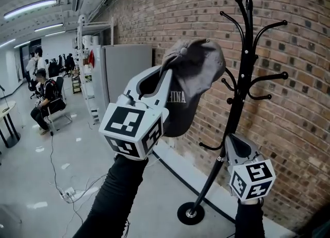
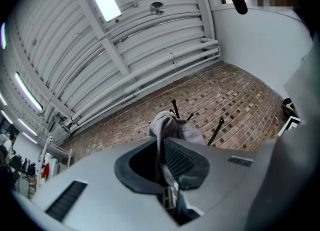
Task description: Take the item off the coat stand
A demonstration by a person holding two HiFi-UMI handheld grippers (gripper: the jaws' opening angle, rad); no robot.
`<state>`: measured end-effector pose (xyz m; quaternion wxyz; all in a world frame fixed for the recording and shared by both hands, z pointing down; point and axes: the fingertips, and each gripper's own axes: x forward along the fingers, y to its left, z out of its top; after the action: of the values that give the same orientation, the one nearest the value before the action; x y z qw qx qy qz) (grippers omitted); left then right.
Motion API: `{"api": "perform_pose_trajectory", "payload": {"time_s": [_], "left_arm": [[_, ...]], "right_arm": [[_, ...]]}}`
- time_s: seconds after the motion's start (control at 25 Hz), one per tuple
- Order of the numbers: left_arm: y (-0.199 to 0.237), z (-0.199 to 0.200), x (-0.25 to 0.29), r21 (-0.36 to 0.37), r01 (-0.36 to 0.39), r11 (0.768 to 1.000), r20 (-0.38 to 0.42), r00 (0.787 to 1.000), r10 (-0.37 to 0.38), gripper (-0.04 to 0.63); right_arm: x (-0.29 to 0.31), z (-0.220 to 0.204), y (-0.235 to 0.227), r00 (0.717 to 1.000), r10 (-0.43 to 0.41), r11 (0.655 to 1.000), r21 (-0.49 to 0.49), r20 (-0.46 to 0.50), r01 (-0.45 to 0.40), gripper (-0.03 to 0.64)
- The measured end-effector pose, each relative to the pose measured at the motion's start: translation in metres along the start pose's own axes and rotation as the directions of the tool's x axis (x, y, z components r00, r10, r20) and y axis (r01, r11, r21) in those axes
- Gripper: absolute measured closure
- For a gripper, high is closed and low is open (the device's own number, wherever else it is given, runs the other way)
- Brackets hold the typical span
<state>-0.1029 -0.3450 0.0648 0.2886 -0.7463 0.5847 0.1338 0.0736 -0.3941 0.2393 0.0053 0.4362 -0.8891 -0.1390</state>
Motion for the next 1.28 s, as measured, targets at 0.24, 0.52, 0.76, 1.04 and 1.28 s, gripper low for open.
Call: {"api": "perform_pose_trajectory", "payload": {"time_s": [0.24,0.52,0.76,1.04,1.28], "left_arm": [[-0.012,-0.045,-0.015,-0.033,0.011,0.999,-0.056,0.998,-0.013,0.565],[-0.018,-0.088,-0.037,-0.018,-0.017,1.000,-0.123,0.992,0.015,0.565],[-0.035,-0.136,-0.050,-0.064,-0.002,0.998,-0.196,0.981,-0.011,0.565],[-0.061,-0.170,-0.063,-0.111,0.029,0.993,-0.246,0.968,-0.056,0.565],[-0.067,-0.197,-0.077,-0.145,0.005,0.989,-0.295,0.954,-0.048,0.565]], "right_arm": [[-0.002,-0.010,-0.006,1.000,-0.013,1.000,0.014,0.000,0.013,0.607],[-0.005,-0.027,-0.012,0.999,-0.037,0.999,0.034,-0.015,0.038,0.607],[-0.004,-0.045,-0.008,0.998,-0.041,0.998,0.048,-0.038,0.043,0.607],[-0.003,-0.056,-0.001,0.999,-0.032,0.998,0.052,-0.042,0.034,0.607],[-0.008,-0.065,-0.004,0.998,-0.044,0.996,0.072,-0.045,0.048,0.607]]}}
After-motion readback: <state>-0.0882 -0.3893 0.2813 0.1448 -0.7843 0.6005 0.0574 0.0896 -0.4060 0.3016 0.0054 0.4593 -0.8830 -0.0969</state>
